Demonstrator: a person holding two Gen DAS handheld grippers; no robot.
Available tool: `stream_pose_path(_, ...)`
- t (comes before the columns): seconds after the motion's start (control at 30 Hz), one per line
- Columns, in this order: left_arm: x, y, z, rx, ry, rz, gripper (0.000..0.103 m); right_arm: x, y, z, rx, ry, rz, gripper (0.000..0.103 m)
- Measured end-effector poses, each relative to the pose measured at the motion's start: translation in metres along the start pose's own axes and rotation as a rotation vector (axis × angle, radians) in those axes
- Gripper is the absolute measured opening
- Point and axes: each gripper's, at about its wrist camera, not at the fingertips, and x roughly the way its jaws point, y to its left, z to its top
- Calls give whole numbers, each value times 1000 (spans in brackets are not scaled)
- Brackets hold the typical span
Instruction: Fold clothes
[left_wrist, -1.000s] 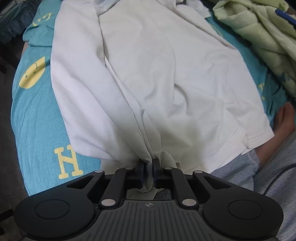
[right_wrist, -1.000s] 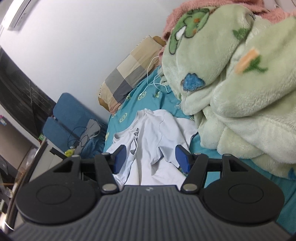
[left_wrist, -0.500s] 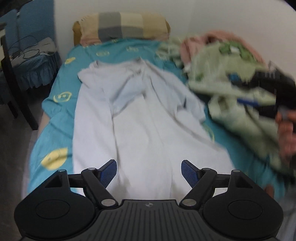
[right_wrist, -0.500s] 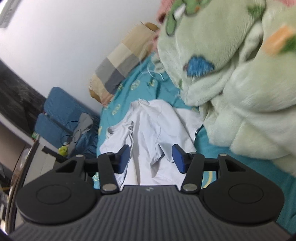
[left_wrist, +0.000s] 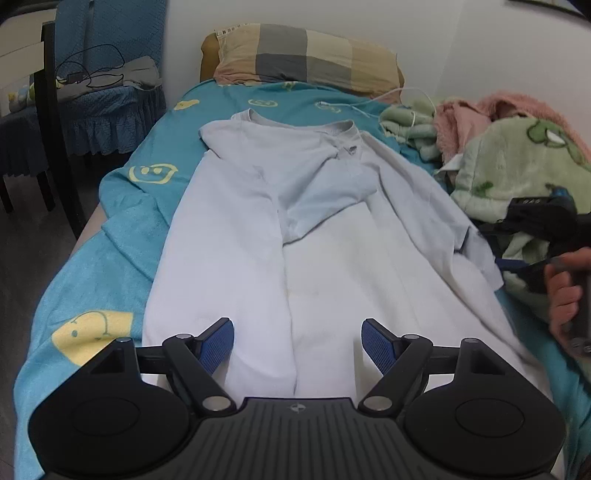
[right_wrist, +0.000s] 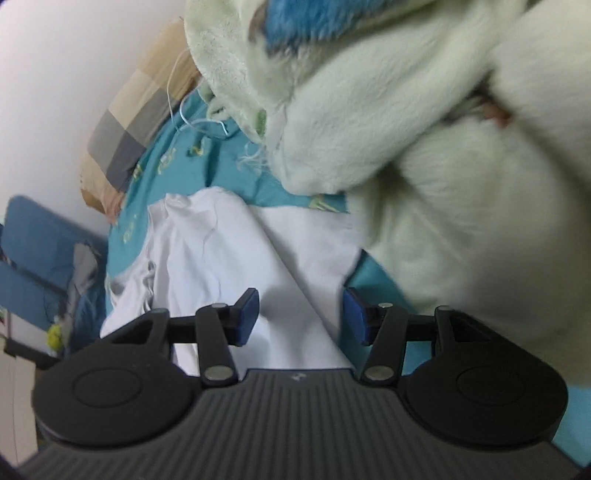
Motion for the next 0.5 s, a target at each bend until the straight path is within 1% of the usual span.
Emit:
stream_pose_path(0.07,3,2,0,-13,-1,-5,78,13,1,1,-22,-23,3,53)
stream_pose_path(0.1,4,3,0,-17,0,-7,78,20,2,1,-37,-25,0,49)
stream_pose_path(0.17,5,4,-1,-23,0,-12,78,29,4,2,-90,-52,-22,30)
stream_pose_path(0.2,5,5,-1,-25,-2,-13,78,31,6,3,-107,-52,-25,25)
stream_pose_path(0.23,5,5,-1,-27,-3,-15,78,32,8,5,-124,-52,-28,16)
stream_pose_path(0.27,5,5,0,-30,-6,-15,78,34,9,6,-140,-51,-31,12)
stream_pose_path(0.33,5,7,1,-38,-12,-13,78,29,13,10,-134,-61,-21,10)
stream_pose_path(0.37,5,8,1,-44,-13,-9,78,23,19,12,-153,-83,-6,9)
stream_pose_path(0.43,5,12,2,-63,-16,0,78,10,32,16,-200,-142,26,9)
stream_pose_path(0.5,3,17,4,-83,-17,16,78,-5,44,21,-247,-208,37,8)
